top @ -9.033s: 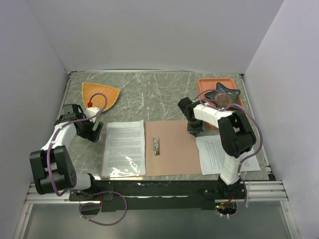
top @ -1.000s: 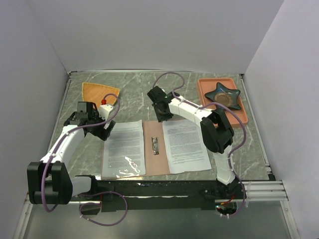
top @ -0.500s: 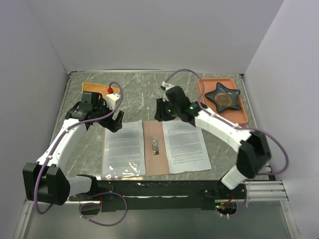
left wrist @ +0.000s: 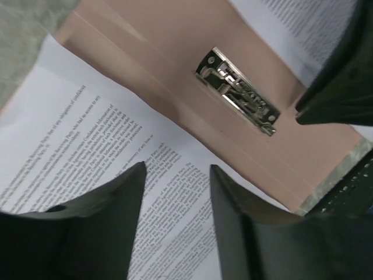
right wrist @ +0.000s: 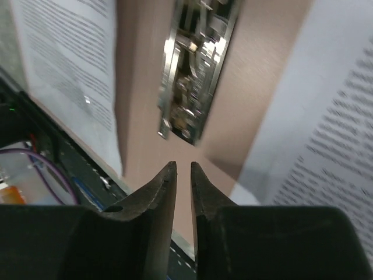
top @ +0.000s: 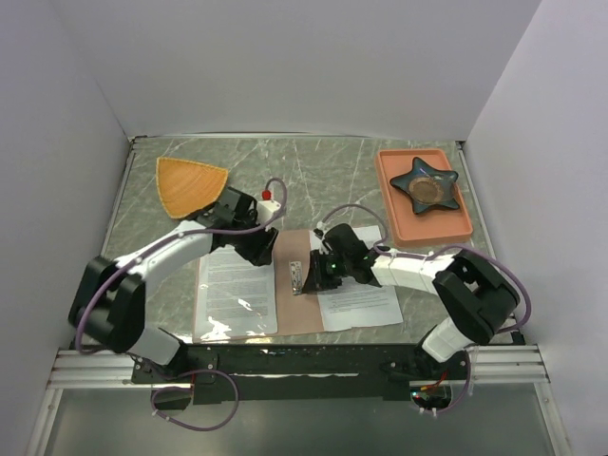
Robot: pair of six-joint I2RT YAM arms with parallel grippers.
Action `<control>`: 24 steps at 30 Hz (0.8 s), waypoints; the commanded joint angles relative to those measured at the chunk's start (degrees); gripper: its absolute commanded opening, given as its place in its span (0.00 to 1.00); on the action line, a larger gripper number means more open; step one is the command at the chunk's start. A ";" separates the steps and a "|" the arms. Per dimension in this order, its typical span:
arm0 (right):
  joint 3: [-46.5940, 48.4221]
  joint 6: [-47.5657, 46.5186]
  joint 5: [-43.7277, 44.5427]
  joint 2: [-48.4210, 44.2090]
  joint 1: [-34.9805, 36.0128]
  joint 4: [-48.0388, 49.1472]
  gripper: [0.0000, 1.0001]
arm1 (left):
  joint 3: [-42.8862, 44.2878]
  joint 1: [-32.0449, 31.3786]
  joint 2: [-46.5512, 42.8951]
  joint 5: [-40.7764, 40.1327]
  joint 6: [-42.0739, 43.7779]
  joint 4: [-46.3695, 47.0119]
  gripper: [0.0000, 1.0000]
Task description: Put the files into the folder
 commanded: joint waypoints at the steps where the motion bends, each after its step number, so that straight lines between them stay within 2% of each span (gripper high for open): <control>1: 1.15 2.46 -3.40 0.98 0.59 9.88 0.23 | 1.29 -1.06 5.53 -1.47 -2.96 4.31 0.49; 7: -0.08 4.13 -4.02 4.58 0.67 12.87 0.21 | 3.93 -4.58 12.47 -1.55 -3.14 5.46 0.42; 9: -0.26 4.57 -4.28 5.55 0.76 12.96 0.18 | 4.90 -5.19 15.02 -0.59 -3.06 5.02 0.38; 24: 2.29 6.50 -2.00 13.46 0.76 12.09 0.12 | 9.55 -6.78 25.05 -1.55 -1.74 5.63 0.40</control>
